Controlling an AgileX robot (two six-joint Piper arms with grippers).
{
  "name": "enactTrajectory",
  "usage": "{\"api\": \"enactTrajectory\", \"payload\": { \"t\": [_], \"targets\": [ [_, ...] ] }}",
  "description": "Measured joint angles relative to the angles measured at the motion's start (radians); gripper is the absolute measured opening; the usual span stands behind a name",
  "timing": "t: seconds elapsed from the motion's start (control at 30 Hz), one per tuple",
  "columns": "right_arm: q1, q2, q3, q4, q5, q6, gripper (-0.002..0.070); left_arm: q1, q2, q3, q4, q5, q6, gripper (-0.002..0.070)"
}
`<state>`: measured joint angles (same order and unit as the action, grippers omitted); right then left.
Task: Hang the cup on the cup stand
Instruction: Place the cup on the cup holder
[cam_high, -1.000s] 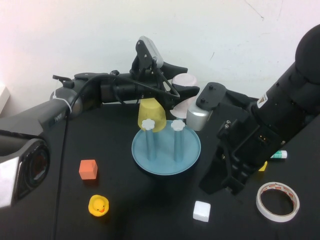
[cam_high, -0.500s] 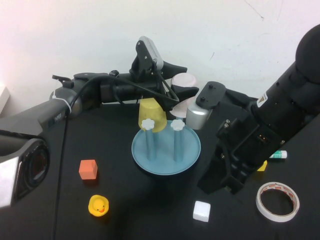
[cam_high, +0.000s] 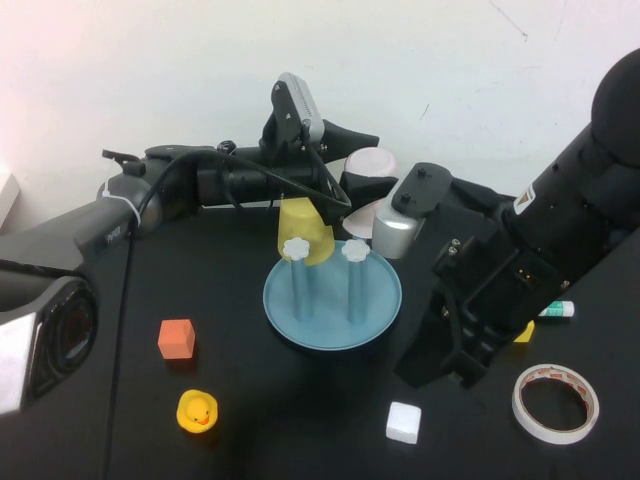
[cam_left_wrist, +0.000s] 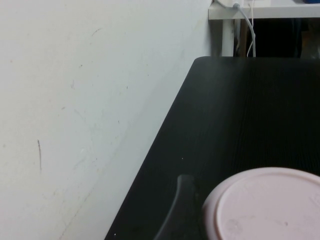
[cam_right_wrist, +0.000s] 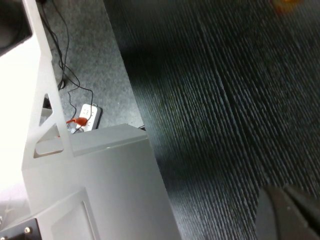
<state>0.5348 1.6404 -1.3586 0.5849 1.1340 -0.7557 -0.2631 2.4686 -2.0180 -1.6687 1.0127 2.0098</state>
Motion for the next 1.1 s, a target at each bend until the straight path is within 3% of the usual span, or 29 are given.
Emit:
{"api": "enactTrajectory", "payload": {
  "t": [0.7, 0.9, 1.1],
  "targets": [
    [0.000, 0.000, 0.000, 0.042, 0.042, -0.002, 0.0001, 0.011, 0.000, -0.004, 0.000, 0.032, -0.007, 0.0544],
    [0.000, 0.000, 0.000, 0.046, 0.040, -0.013, 0.0001, 0.042, 0.003, -0.071, 0.008, 0.090, -0.159, 0.0543],
    [0.000, 0.000, 0.000, 0.046, 0.040, -0.019, 0.0001, 0.129, 0.003, -0.155, 0.008, 0.162, -0.347, 0.0543]
  ]
}}
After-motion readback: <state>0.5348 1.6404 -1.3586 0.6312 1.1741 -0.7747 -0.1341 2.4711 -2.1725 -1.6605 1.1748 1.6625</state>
